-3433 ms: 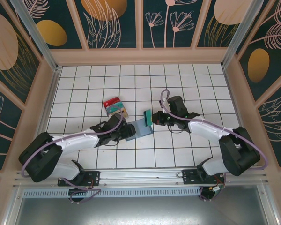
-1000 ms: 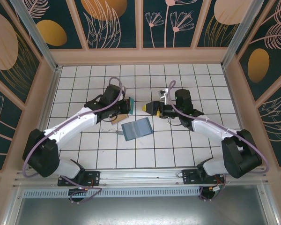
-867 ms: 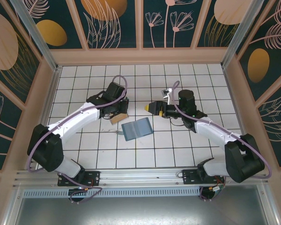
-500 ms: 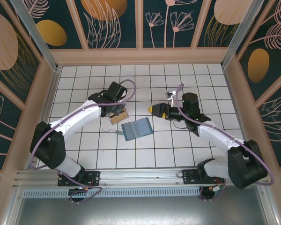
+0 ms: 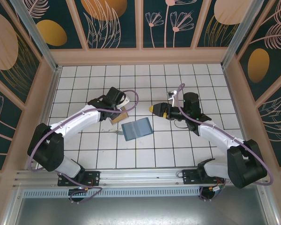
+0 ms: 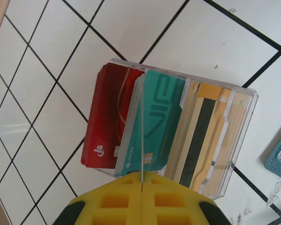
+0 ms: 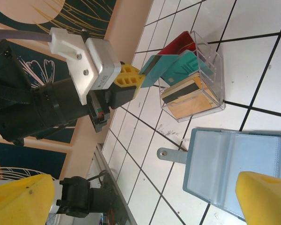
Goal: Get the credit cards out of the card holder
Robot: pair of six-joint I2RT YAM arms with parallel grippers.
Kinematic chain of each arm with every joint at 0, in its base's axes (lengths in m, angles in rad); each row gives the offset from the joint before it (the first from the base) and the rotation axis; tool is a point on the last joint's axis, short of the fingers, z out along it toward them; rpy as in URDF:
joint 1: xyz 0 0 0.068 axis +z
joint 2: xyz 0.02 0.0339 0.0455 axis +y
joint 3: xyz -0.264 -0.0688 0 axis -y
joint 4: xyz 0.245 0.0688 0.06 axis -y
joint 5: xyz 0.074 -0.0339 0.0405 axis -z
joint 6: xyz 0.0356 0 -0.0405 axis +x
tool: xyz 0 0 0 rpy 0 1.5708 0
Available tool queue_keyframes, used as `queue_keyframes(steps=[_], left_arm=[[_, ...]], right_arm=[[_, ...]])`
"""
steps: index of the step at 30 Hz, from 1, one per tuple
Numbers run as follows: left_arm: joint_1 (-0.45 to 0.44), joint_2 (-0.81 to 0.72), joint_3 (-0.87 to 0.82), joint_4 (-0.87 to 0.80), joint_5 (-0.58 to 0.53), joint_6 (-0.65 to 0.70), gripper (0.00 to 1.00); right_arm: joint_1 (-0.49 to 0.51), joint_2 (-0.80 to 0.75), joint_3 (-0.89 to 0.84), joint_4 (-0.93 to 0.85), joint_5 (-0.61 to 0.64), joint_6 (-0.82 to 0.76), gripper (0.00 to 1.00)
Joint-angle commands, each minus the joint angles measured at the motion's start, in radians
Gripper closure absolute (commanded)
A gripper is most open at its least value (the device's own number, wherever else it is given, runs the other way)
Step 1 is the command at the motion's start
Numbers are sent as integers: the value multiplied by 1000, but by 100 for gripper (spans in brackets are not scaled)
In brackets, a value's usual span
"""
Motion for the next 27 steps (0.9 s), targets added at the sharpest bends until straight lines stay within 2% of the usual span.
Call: queue_keyframes(steps=[1,9,14,16,18,20,22,24,27], left_arm=[[5,25,-30,36,18,47,100],[5,62,-48,64,21,61,100],[5,88,-62,112,-20,62,94],[6,93,-63,128,-42,59,87],[8,95,-60,142,-64,49,61],[13,95,-56,153,-82,48,49],[19,94,-52,163,-99,44,49],[28,93,-44,165,-106,36,56],[36,92,-46,174,-126,31,57]], right_arm=[[-10,15,16,22,-15,-24,1],[-20,41,22,31,-25,-21,1],[-21,49,27,32,-31,-24,1],[-23,49,27,30,-31,-25,1],[-24,50,26,30,-33,-25,1],[-27,52,27,29,-33,-25,1],[-27,53,27,31,-34,-24,1],[-28,56,26,34,-36,-22,1],[-27,58,27,38,-36,-20,1]])
